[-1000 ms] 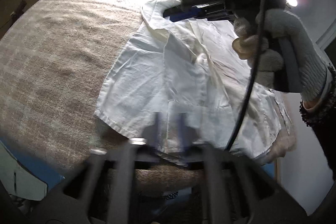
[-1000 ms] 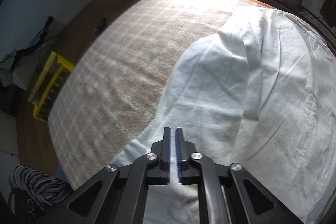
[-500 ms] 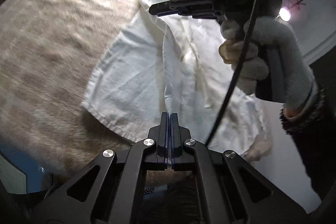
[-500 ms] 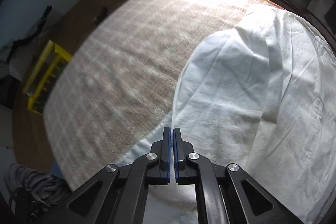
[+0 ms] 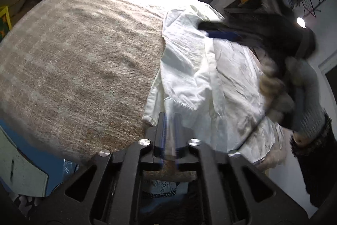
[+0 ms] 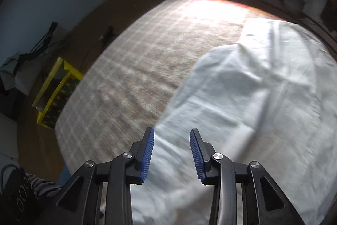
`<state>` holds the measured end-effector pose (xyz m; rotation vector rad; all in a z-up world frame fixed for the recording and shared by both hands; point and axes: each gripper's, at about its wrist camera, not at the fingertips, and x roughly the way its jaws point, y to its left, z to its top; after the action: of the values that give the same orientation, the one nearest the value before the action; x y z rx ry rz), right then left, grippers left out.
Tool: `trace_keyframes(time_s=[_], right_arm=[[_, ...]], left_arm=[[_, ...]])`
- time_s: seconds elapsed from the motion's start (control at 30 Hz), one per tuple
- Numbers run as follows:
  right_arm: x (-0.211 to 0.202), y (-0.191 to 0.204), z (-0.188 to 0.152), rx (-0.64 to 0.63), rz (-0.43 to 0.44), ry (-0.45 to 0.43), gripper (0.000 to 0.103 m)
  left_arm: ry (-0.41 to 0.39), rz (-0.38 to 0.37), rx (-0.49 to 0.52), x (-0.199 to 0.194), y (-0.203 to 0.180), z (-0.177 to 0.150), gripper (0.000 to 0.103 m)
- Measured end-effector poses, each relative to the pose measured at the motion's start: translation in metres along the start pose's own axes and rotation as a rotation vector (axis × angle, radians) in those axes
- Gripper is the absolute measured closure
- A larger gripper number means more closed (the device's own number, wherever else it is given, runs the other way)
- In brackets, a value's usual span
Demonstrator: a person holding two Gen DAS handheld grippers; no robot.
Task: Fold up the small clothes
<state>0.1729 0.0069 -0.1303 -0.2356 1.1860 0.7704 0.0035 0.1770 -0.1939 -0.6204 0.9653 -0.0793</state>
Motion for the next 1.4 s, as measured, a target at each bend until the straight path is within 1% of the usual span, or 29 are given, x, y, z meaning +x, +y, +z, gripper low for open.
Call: trace_keyframes(time_s=[0.07,0.13,0.2,0.27,0.33,0.37,0.4,0.43,0.47,0.5,0.53,0.57,0.6,0.63,0.67,0.73,0.77,0.8,0.83,0.87,0.9,0.97,1.03,1.13,1.23,1.27,1.3,1.33,1.4], right_arm=[[-0.021,-0.008,-0.029,0.063,0.015,-0.005,0.063],[-0.034,-0.009,-0.057,0.099,0.070,0.007,0.058],[-0.040,0.001,-0.085,0.096,0.111,0.026,0.051],[-0.036,0.018,-0.106,0.055,0.101,0.041,0.051],[-0.026,0.034,-0.117,-0.010,0.070,0.043,0.058],[-0.020,0.036,-0.118,-0.016,0.069,0.057,0.076],[-0.014,0.034,-0.119,0.010,0.094,0.071,0.088],[-0.009,0.028,-0.119,0.063,0.153,0.078,0.093],[-0.008,0.018,-0.121,0.134,0.238,0.074,0.098],[-0.011,0.000,-0.123,0.272,0.410,0.044,0.098],[-0.012,-0.013,-0.130,0.362,0.536,0.015,0.099],[-0.015,-0.031,-0.139,0.484,0.702,-0.048,0.099],[-0.015,-0.044,-0.149,0.565,0.789,-0.098,0.099],[-0.013,-0.050,-0.155,0.593,0.800,-0.102,0.099],[-0.007,-0.055,-0.163,0.613,0.772,-0.082,0.099],[0.004,-0.059,-0.174,0.602,0.630,-0.015,0.095],[0.007,-0.058,-0.176,0.582,0.574,0.012,0.092],[0.007,-0.057,-0.178,0.552,0.510,0.038,0.078],[0.004,-0.054,-0.179,0.509,0.464,0.046,0.074],[-0.003,-0.049,-0.179,0.455,0.425,0.034,0.076],[-0.009,-0.046,-0.178,0.420,0.391,0.023,0.071],[-0.029,-0.036,-0.171,0.317,0.291,-0.019,0.070],[-0.043,-0.034,-0.163,0.266,0.280,-0.058,0.070],[-0.066,-0.026,-0.152,0.186,0.234,-0.134,0.063],[-0.086,-0.020,-0.147,0.104,0.149,-0.214,0.057],[-0.090,-0.020,-0.146,0.095,0.124,-0.238,0.056],[-0.096,-0.021,-0.145,0.088,0.094,-0.280,0.056],[-0.098,-0.022,-0.140,0.086,0.082,-0.309,0.056],[-0.105,-0.028,-0.136,0.091,0.070,-0.349,0.055]], left_arm=[[0.003,0.008,-0.012,0.003,-0.001,-0.001,0.075],[0.003,0.007,-0.038,0.007,0.005,-0.002,0.075],[0.000,0.018,-0.060,0.008,0.009,0.000,0.075],[-0.006,0.042,-0.062,0.006,0.010,-0.001,0.075],[-0.008,0.047,-0.063,0.007,0.010,-0.002,0.075],[-0.008,0.051,-0.058,0.008,0.012,-0.005,0.075],[-0.011,0.059,-0.052,0.008,0.011,-0.006,0.075],[-0.017,0.067,-0.048,0.009,0.011,-0.005,0.075],[-0.024,0.071,-0.050,0.006,0.012,-0.006,0.075],[-0.031,0.070,-0.057,0.003,0.013,-0.006,0.075],[-0.041,0.069,-0.065,0.001,0.015,-0.005,0.075],[-0.052,0.072,-0.073,-0.002,0.017,-0.005,0.075],[-0.060,0.076,-0.080,-0.004,0.019,-0.004,0.075],[-0.065,0.078,-0.089,-0.006,0.021,-0.004,0.075],[-0.067,0.077,-0.098,-0.006,0.023,-0.003,0.075],[-0.058,0.077,-0.105,-0.004,0.023,-0.003,0.075],[-0.051,0.075,-0.101,-0.003,0.021,-0.003,0.073],[-0.044,0.072,-0.090,-0.002,0.018,-0.004,0.066],[-0.039,0.073,-0.073,0.001,0.014,-0.004,0.062],[-0.037,0.081,-0.054,0.002,0.011,-0.005,0.056],[-0.037,0.095,-0.038,0.004,0.008,-0.005,0.055],[-0.034,0.132,-0.017,0.007,0.006,-0.005,0.055],[-0.030,0.176,-0.012,0.011,0.007,-0.006,0.055],[-0.005,0.153,-0.011,0.019,0.006,-0.010,0.055],[-0.004,0.167,0.069,0.026,-0.008,-0.013,0.055],[-0.004,0.162,0.088,0.029,-0.012,-0.013,0.067],[0.000,0.145,0.091,0.032,-0.014,-0.013,0.093],[0.013,0.126,0.082,0.036,-0.013,-0.012,0.098],[0.000,0.105,0.060,0.037,-0.014,-0.011,0.099]])
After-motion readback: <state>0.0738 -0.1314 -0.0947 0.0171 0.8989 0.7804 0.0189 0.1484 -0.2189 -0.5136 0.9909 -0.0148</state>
